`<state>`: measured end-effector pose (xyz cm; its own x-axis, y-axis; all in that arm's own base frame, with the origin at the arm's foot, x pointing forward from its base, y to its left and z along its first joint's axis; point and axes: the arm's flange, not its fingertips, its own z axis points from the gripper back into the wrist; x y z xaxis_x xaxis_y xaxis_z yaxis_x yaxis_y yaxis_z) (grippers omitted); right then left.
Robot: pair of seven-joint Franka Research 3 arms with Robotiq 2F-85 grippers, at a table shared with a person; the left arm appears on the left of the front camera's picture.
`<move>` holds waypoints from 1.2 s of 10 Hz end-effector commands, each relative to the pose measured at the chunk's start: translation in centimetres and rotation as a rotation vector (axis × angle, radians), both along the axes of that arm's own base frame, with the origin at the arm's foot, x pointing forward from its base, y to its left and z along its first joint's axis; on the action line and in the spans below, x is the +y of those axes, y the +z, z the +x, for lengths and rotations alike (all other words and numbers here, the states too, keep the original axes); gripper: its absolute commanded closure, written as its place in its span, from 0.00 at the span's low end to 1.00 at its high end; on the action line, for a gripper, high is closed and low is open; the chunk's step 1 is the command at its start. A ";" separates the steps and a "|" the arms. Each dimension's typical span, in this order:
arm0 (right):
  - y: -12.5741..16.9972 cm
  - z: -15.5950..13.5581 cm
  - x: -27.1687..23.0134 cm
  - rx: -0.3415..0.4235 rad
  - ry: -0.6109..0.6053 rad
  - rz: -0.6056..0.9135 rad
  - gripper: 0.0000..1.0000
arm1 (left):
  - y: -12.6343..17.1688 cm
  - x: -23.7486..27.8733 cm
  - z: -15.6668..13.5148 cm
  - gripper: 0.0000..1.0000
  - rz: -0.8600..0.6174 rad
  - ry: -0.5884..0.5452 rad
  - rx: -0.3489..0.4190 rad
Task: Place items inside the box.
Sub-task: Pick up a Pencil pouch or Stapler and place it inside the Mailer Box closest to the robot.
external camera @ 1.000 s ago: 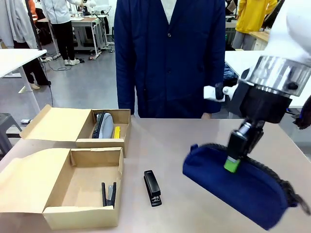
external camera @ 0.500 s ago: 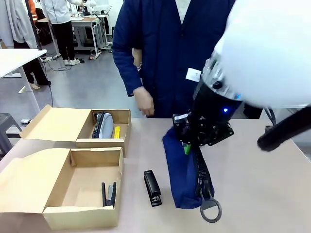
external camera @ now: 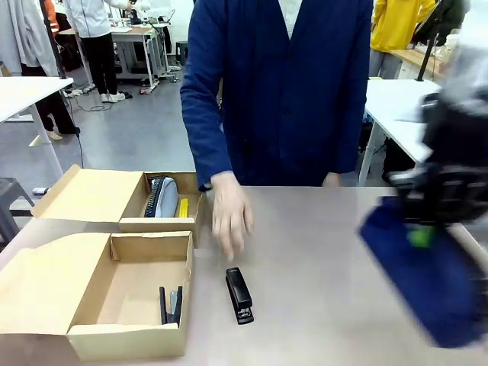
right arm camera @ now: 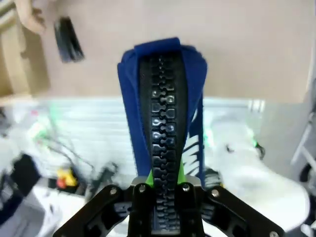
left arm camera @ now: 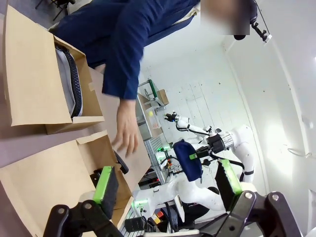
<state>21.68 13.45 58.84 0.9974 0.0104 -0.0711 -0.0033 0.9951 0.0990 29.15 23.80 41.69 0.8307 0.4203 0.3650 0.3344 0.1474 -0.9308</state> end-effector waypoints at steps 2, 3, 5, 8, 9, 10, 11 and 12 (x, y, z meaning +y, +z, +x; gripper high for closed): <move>-1.7 0.3 -10.0 0.004 0.071 0.099 0.90 | 0.1 -0.2 -0.2 0.00 -0.001 -0.007 -0.023; -3.6 0.2 -11.1 -0.010 0.045 0.142 0.90 | 0.1 -0.2 -0.2 0.00 -0.001 -0.007 -0.023; -5.5 0.3 -10.6 -0.023 -0.022 0.184 0.90 | 0.1 -0.2 -0.2 0.00 -0.001 -0.007 -0.023; -4.7 -0.4 -9.2 -0.058 -0.111 0.234 0.90 | 0.1 -0.2 -0.2 0.00 -0.001 -0.007 -0.023; -4.1 -0.5 -7.9 -0.065 -0.099 0.242 0.90 | 0.1 -0.2 -0.2 0.00 -0.001 -0.007 -0.023; -3.7 -0.2 -5.7 -0.065 -0.084 0.242 0.90 | 0.1 -0.2 -0.2 0.00 -0.001 -0.007 -0.023; -3.3 0.7 -1.8 -0.043 -0.089 0.252 0.90 | 0.1 -0.2 -0.2 0.00 -0.001 -0.007 -0.023; -2.9 1.4 2.1 -0.023 -0.112 0.253 0.90 | 0.1 -0.2 -0.2 0.00 -0.001 -0.007 -0.023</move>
